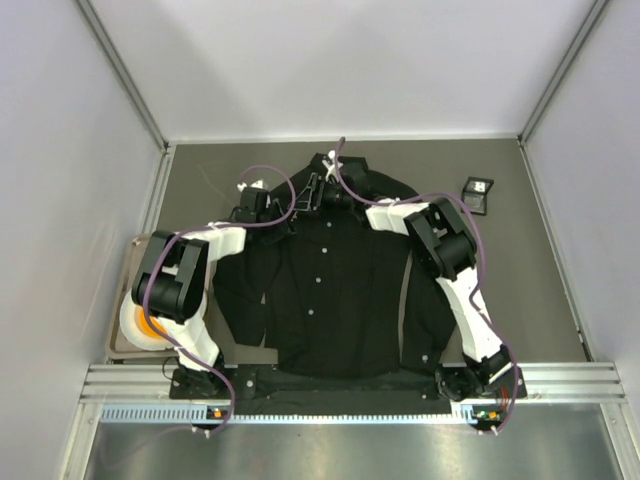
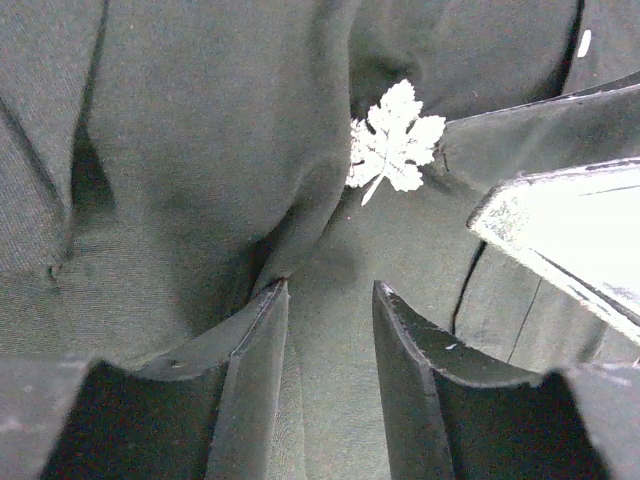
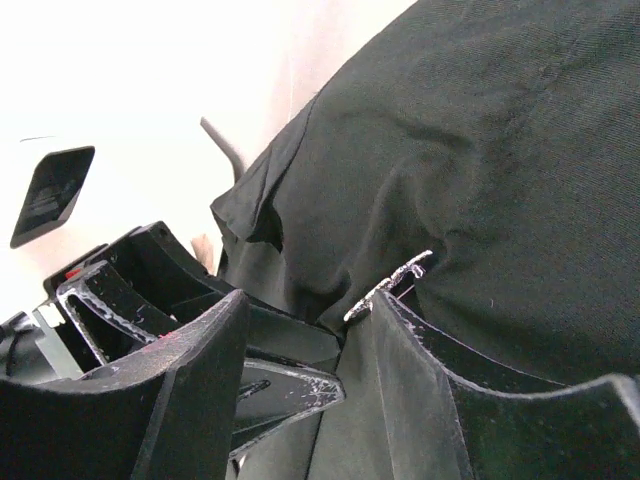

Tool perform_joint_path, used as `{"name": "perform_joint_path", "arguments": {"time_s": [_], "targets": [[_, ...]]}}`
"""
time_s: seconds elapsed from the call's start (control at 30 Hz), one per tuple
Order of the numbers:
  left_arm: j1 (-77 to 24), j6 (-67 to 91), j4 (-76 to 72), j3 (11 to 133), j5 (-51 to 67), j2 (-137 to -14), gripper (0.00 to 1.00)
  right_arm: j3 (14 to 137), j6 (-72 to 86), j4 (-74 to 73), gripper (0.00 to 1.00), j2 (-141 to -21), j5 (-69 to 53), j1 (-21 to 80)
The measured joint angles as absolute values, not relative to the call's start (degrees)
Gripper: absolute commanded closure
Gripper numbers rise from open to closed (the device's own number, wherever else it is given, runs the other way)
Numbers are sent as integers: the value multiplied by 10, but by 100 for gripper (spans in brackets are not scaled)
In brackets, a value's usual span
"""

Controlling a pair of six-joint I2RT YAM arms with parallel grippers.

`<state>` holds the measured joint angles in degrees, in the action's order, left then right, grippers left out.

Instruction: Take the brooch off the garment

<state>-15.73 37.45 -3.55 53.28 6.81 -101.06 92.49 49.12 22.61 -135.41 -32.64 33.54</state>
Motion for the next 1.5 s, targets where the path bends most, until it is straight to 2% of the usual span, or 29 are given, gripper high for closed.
{"name": "perform_joint_path", "arguments": {"time_s": [0.23, 0.43, 0.53, 0.63, 0.97, 1.2, 1.5], "targets": [[-156, 361, -17, 565, 60, -1011, 60, 939, 506, 232, 47, -1366, -328, 336], [-148, 357, -10, 596, 52, -1011, 51, 939, 512, 236, 47, -1371, -326, 336], [-145, 353, 3, 616, 63, -1022, 52, 943, 517, 243, 47, -1375, -320, 333], [-144, 345, 5, 633, 72, -1041, 59, 943, 522, 245, 47, -1375, -314, 331], [-144, 324, 11, 665, 88, -1074, 54, 956, 558, 254, 50, -1384, -301, 329], [-189, 274, 46, 694, 17, -1079, 59, 894, 556, 208, 50, -1354, -262, 312], [-245, 214, 75, 765, -94, -1115, 56, 759, 520, 166, 50, -1226, -268, 232]]}}
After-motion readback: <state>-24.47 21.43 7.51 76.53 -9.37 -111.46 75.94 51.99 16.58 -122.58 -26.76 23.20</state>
